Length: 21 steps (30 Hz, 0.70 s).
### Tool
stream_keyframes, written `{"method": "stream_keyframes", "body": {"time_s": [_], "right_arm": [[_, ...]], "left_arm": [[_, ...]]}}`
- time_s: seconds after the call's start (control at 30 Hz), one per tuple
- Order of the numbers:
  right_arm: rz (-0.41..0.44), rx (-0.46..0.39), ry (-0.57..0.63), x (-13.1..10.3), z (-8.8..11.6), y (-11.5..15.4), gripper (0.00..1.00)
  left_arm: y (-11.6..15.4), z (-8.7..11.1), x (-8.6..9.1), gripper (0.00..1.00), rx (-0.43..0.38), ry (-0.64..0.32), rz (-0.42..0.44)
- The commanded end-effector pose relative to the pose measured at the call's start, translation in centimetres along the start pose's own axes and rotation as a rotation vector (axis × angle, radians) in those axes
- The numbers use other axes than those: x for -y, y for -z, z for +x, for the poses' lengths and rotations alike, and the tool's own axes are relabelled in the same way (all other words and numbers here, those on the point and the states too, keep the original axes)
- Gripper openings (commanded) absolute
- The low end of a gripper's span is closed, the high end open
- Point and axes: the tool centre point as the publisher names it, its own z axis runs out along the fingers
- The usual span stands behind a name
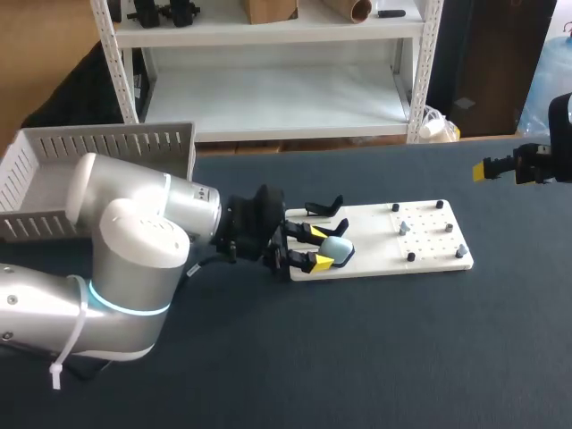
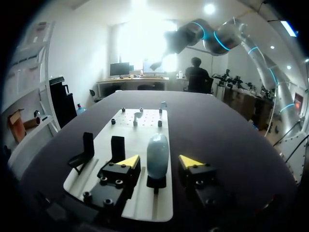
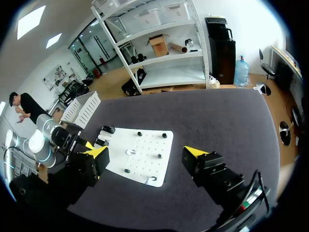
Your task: Pick up each earbud case from the left stands, insert the matching earbuds, close the lid, and place the case in the box.
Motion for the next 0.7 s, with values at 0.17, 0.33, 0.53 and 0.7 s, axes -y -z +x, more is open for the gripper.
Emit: {"method": "stream_keyframes", "body": {"time_s": [0.17, 0.33, 0.53, 0.7], "right_arm": [[0.000, 0.000, 0.000, 0.00, 0.00, 0.00, 1.00], [0.000, 0.000, 0.000, 0.00, 0.00, 0.00, 1.00], [0.000, 0.000, 0.000, 0.00, 0.00, 0.00, 1.00], [0.000, 0.000, 0.000, 0.00, 0.00, 0.00, 1.00]], "left_arm": [[-0.37, 0.23, 0.05, 0.49, 0.007, -0.007, 0.000], [-0.51, 0.34, 0.04, 0.49, 0.007, -0.006, -0.004], [-0.56, 0.37, 0.10, 0.47, 0.007, -0.007, -0.006], [-0.54, 0.39, 0.06, 0.45, 0.008, -0.005, -0.009]]}}
